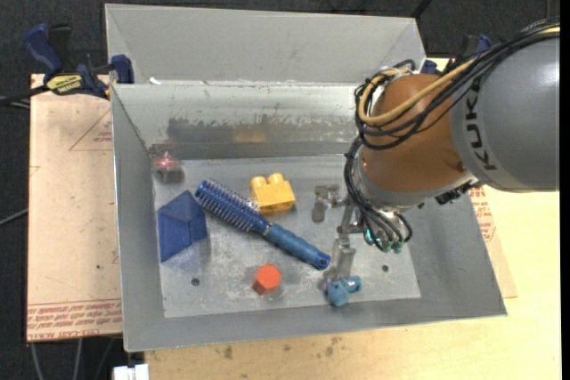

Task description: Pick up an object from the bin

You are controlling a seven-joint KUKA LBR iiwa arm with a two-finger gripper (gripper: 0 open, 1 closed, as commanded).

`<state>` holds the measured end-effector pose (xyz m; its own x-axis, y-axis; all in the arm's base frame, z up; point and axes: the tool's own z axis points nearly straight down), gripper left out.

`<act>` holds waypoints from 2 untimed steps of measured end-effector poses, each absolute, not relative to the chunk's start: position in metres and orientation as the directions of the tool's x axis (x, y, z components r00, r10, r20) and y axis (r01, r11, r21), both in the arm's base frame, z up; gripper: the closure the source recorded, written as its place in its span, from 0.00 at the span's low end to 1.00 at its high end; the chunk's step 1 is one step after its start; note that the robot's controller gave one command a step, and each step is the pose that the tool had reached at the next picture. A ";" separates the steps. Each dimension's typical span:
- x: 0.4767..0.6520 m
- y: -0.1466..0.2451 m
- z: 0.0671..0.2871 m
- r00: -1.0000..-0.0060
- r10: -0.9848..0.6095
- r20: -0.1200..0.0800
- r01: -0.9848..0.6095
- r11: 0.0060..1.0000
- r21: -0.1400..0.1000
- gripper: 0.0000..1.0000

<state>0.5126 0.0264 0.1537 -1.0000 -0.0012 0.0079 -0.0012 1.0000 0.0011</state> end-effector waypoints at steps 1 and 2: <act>0.521 0.043 0.068 -0.967 0.255 0.004 0.255 0.967 0.001 0.00; 0.523 0.049 0.101 -0.959 0.285 -0.003 0.285 0.959 0.003 0.00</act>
Offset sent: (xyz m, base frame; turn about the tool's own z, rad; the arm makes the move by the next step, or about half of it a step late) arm 0.0097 0.0157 -0.0837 0.2612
